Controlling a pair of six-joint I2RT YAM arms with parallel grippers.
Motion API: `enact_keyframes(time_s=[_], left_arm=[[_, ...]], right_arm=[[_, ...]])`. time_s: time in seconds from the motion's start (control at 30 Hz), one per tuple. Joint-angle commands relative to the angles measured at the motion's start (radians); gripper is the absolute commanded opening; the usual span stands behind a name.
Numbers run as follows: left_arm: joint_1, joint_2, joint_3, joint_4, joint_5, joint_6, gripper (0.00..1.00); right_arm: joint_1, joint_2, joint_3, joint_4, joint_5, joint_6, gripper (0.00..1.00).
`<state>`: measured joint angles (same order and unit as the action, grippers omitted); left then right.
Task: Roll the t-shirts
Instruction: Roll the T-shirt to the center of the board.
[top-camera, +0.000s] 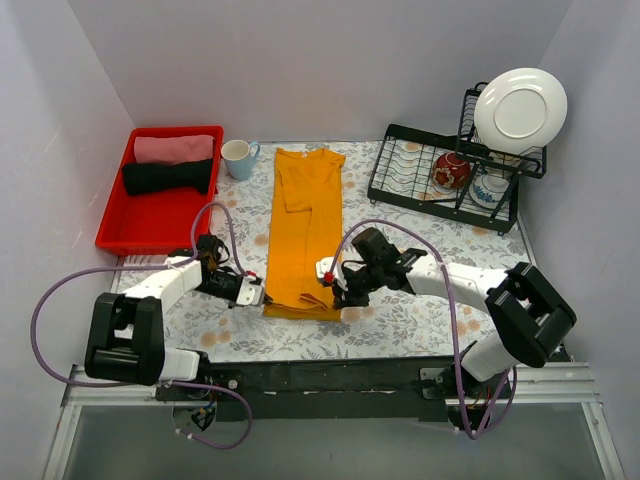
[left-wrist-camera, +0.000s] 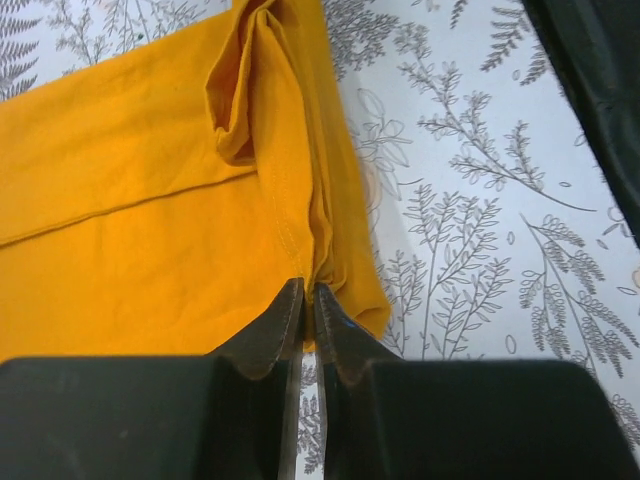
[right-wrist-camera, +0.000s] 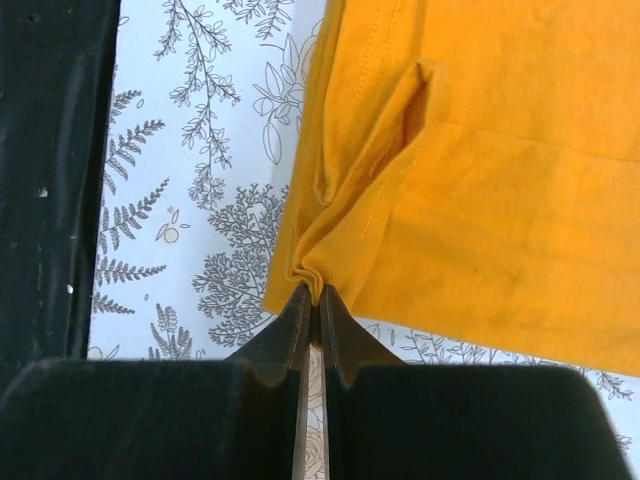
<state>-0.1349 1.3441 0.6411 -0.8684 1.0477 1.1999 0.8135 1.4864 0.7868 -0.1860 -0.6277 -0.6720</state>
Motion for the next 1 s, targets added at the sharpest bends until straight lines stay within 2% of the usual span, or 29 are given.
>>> enact_keyframes(time_s=[0.0, 0.07, 0.2, 0.27, 0.33, 0.47, 0.53, 0.67, 0.73, 0.77, 0.87, 0.97], left_arm=[[-0.002, 0.044, 0.061, 0.079, -0.011, -0.086, 0.08], [-0.003, 0.059, 0.075, 0.092, -0.014, -0.114, 0.14], [-0.002, 0.058, 0.115, 0.178, -0.043, -0.268, 0.23], [-0.002, 0.052, 0.133, 0.187, -0.069, -0.339, 0.3], [-0.002, 0.018, 0.158, 0.171, -0.077, -0.394, 0.31], [0.023, -0.097, 0.16, 0.134, -0.058, -0.465, 0.36], [0.046, -0.184, 0.143, 0.07, -0.046, -0.436, 0.39], [0.077, -0.315, 0.05, -0.089, -0.038, -0.222, 0.5], [0.077, -0.364, 0.017, -0.092, -0.034, -0.22, 0.54], [0.074, -0.399, -0.01, -0.086, -0.032, -0.226, 0.61], [0.028, -0.421, -0.029, -0.081, -0.06, -0.221, 0.63], [-0.034, -0.36, -0.012, -0.115, -0.087, -0.195, 0.6]], right_arm=[[-0.011, 0.034, 0.072, -0.039, -0.038, -0.056, 0.03], [-0.011, 0.049, 0.1, -0.047, -0.037, -0.064, 0.05], [-0.03, 0.072, 0.156, -0.076, -0.018, -0.049, 0.1], [-0.034, 0.089, 0.199, -0.093, 0.014, -0.038, 0.21], [-0.051, 0.101, 0.23, -0.112, 0.07, -0.008, 0.32], [-0.131, 0.114, 0.345, -0.17, 0.103, 0.072, 0.42], [-0.152, 0.104, 0.374, -0.21, 0.123, 0.054, 0.48], [-0.146, 0.081, 0.355, -0.256, 0.076, 0.023, 0.49], [-0.134, 0.092, 0.362, -0.285, 0.048, 0.029, 0.48], [-0.122, 0.095, 0.359, -0.302, 0.045, 0.034, 0.48], [-0.111, 0.075, 0.319, -0.288, 0.04, 0.049, 0.48], [-0.111, 0.061, 0.293, -0.274, 0.037, 0.084, 0.48]])
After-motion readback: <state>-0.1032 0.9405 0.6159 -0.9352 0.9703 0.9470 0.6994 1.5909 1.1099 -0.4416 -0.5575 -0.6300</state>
